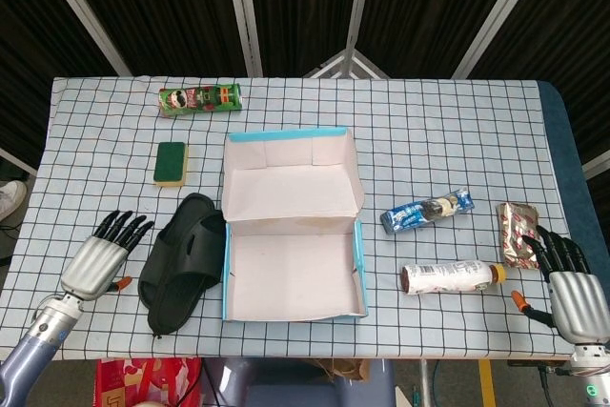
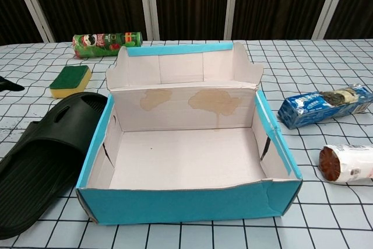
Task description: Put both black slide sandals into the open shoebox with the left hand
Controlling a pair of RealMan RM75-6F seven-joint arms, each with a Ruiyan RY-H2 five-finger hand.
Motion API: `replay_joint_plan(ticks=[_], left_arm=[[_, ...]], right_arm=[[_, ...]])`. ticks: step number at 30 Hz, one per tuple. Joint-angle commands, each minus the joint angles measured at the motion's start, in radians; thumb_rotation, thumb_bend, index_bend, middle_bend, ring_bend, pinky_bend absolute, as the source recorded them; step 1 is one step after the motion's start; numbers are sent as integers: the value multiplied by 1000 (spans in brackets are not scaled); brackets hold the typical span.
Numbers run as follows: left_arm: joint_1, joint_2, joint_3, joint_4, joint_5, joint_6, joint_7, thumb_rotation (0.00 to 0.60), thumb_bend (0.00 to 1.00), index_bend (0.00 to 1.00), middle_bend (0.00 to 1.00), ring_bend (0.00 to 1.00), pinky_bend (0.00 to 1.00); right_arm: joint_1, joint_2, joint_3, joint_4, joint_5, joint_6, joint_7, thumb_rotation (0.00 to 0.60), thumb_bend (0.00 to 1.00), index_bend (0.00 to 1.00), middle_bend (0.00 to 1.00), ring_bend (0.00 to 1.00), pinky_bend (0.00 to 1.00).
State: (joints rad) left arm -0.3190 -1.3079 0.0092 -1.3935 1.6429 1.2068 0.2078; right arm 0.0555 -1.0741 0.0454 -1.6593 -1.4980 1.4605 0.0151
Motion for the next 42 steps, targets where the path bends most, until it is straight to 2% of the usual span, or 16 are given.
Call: replay_joint_plan(ticks=[1,12,20,26,30,35,38,42], left_arm=[[-22,-48,11,50,13,-21,-8,600,124,27,60,0,38],[-37,-145,50,164,58,-7,-46,600,124,29,107,0,38],[-34,-163,62,174,71,24,-39,600,124,34,119,0,38],[-28,-161,66,165,61,29,-17,600,129,63,206,0,38],[-27,-169,63,176,48,29,1,600,183,149,274,1,38],[-23,-178,50,189,45,60,1,600,323,344,447,54,41],[-13,-178,35,204,36,95,-1,600,362,439,508,80,41],[-1,-151,20,207,15,122,-3,600,369,481,534,85,41]], right_arm=[[3,-1,2,0,4,-5,-3,600,273,142,45,52,68],[9,-5,4,-2,16,-18,-19,600,272,142,45,57,68],[8,-6,6,-2,16,-14,-17,600,272,142,45,67,69],[9,-4,3,-5,11,-16,-14,600,272,142,45,79,68],[8,-4,2,-9,10,-12,-20,600,272,142,45,87,69],[7,-4,1,-13,8,-11,-24,600,272,142,45,93,68],[7,-3,1,-14,10,-12,-24,600,272,142,45,96,68],[6,-1,0,-16,9,-11,-21,600,272,142,45,102,68]])
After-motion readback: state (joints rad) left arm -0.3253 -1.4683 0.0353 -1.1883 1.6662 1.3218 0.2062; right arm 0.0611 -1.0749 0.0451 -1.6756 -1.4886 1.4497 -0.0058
